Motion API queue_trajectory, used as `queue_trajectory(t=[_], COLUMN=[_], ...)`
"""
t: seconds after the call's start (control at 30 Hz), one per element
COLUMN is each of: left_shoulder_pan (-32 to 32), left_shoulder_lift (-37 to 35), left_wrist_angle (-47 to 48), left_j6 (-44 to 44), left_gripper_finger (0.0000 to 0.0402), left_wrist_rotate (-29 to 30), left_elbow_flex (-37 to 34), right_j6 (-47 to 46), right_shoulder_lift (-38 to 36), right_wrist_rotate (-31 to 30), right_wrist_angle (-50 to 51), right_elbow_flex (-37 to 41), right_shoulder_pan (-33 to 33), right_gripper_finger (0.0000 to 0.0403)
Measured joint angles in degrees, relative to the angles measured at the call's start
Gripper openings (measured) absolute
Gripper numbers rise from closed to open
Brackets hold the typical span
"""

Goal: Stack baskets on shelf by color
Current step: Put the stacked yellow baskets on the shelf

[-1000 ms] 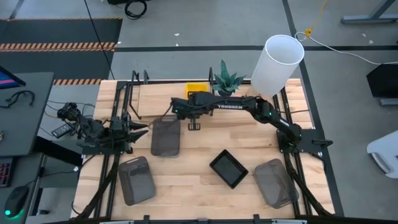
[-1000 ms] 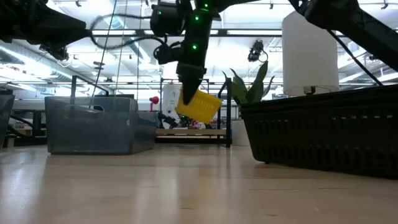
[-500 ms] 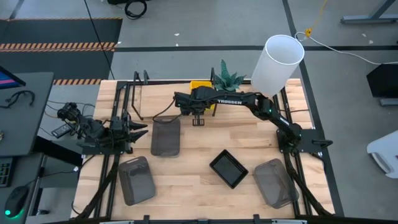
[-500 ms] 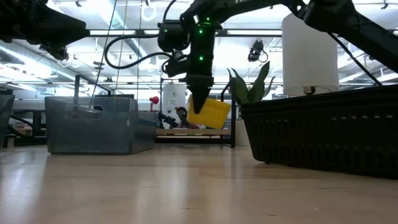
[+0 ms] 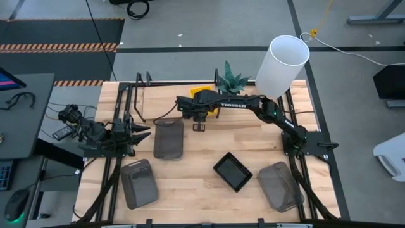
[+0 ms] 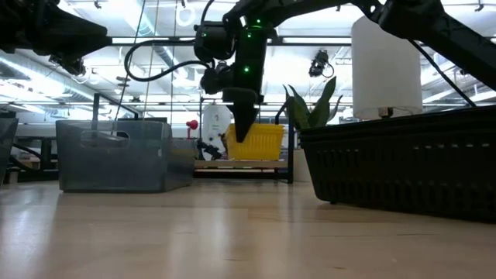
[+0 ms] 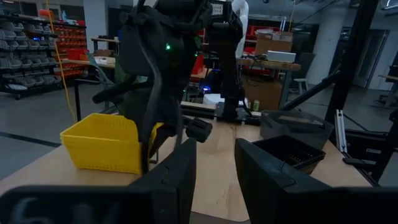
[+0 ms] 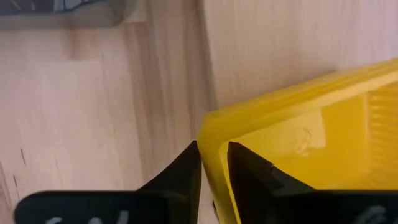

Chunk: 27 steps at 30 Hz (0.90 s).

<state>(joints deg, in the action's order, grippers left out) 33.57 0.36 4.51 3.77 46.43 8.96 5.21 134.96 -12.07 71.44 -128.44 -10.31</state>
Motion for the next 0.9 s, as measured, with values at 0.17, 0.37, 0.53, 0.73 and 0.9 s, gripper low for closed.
queue_trajectory(t=[0.17,0.37,0.53,0.73,0.9], left_shoulder_pan=[0.0,0.01,-0.01,-0.01,0.01], left_shoulder_lift=[0.0,0.0,0.0,0.0,0.0], left_wrist_angle=[0.0,0.0,0.0,0.0,0.0], left_j6=[0.01,0.0,0.02,0.0,0.02], left_gripper_finger=[0.0117,0.0117,0.0117,0.0117,0.0117], left_wrist_rotate=[0.0,0.0,0.0,-0.01,0.0], left_elbow_flex=[0.0,0.01,0.01,0.01,0.01], right_j6=[-4.28,-12.29,-17.3,-20.29,-20.18], right_shoulder_lift=[0.0,0.0,0.0,0.0,0.0], right_wrist_rotate=[-0.62,-1.63,-0.23,2.3,2.31], right_wrist_angle=[-0.29,-1.48,-2.23,-3.46,-3.11], right_elbow_flex=[0.0,0.0,0.0,0.0,0.0], right_shoulder_pan=[0.03,-1.14,-2.08,-2.4,-2.38], right_gripper_finger=[0.0102,0.0106,0.0106,0.0105,0.0107])
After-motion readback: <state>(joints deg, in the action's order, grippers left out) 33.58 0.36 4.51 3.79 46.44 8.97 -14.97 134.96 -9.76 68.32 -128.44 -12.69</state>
